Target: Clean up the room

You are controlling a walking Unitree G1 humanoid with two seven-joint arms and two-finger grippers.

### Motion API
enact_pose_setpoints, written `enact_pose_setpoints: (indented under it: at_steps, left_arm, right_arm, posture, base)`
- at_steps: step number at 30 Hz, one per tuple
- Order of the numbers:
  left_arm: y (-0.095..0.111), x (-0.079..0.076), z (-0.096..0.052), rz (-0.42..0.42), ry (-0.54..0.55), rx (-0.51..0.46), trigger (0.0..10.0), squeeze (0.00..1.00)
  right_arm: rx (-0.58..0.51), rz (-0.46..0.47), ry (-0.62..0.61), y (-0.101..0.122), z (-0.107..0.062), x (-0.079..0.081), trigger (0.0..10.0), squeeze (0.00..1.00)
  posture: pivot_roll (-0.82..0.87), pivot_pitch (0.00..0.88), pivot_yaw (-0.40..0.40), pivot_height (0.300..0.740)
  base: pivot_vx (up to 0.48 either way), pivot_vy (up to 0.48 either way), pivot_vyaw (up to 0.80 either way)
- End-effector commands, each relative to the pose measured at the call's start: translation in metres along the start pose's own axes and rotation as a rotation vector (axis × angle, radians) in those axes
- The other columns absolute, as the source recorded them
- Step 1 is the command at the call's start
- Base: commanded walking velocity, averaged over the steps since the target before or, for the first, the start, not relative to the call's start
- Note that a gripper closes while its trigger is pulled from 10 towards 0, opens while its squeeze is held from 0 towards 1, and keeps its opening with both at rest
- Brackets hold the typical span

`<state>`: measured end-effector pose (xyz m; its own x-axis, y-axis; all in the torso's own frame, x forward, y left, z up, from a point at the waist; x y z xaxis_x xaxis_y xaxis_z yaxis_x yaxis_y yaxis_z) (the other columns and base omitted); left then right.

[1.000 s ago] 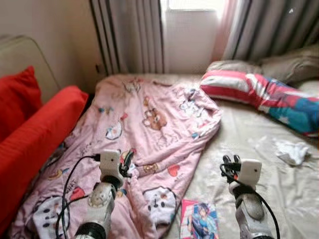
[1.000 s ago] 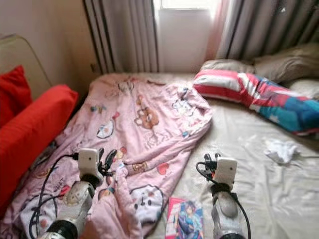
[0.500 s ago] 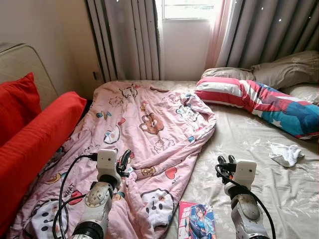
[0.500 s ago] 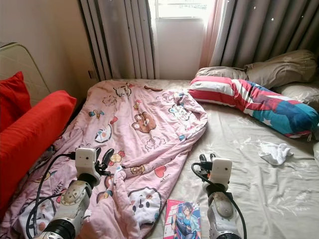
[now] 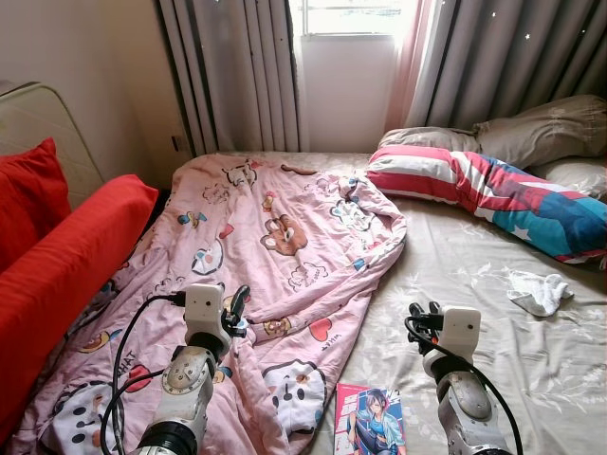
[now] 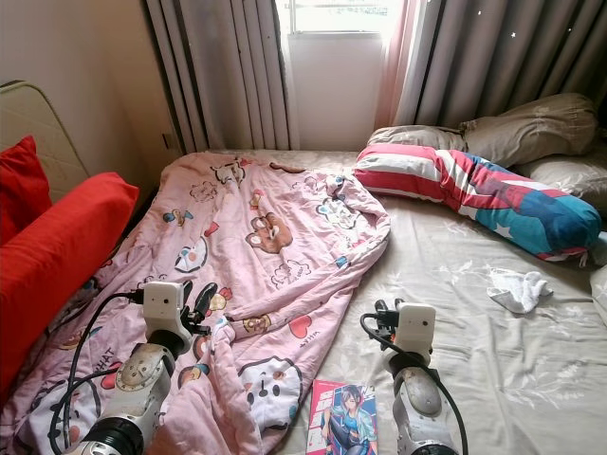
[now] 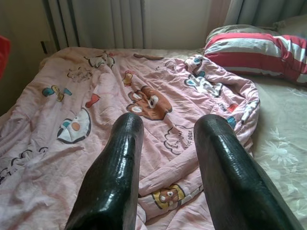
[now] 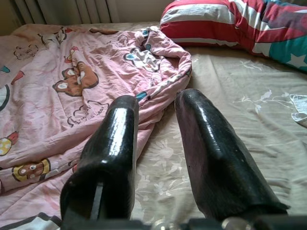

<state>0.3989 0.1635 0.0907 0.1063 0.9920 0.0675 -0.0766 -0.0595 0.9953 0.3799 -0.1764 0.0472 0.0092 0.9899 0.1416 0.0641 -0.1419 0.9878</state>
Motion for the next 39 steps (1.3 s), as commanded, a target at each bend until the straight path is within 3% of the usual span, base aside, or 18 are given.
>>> enact_pose_setpoints:
  at_steps: [1,9,14,37,39]
  left_arm:
    - [-0.005,0.002,-0.002,0.000,0.004,0.020,10.0,0.00]
    - [-0.005,0.001,-0.002,0.000,0.002,0.021,10.0,0.00]
    - [-0.005,0.001,-0.002,-0.001,0.001,0.022,10.0,0.00]
    - [-0.008,-0.001,-0.002,0.001,-0.006,0.035,10.0,0.00]
    - [-0.008,-0.001,-0.002,0.002,-0.008,0.036,10.0,0.00]
  right_arm:
    - [0.030,-0.007,0.014,-0.005,0.000,0.003,10.0,0.00]
    - [0.052,-0.009,0.011,-0.009,0.000,0.001,10.0,0.00]
    - [0.058,-0.008,0.014,-0.009,0.000,0.002,10.0,0.00]
    - [0.094,-0.007,0.040,-0.018,-0.002,0.008,10.0,0.00]
    - [0.105,-0.008,0.048,-0.020,-0.002,0.010,10.0,0.00]
  posture:
    - [-0.08,0.059,0.022,0.700]
    - [-0.08,0.059,0.023,0.700]
    - [-0.08,0.059,0.022,0.660]
    - [-0.08,0.060,0.023,0.660]
    - [-0.08,0.060,0.024,0.645]
  base:
    - [0.000,0.000,0.00]
    - [0.000,0.000,0.00]
    - [0.000,0.000,0.00]
    - [0.000,0.000,0.00]
    - [0.000,0.000,0.00]
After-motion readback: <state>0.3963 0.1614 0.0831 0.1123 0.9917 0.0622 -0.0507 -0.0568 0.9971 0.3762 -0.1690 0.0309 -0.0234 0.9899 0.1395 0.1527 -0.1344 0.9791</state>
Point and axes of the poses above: a point about 5 cm out from each wrist's last joint towards the gripper, its own z axis pointing out of the wrist towards the gripper, its own y axis along the axis of the wrist's last joint, x = y × z, the point moved 6 cm from there along z, pointing out of the wrist towards the gripper, and after that the axes turned 4 degrees about z, right-handed, at the moved point
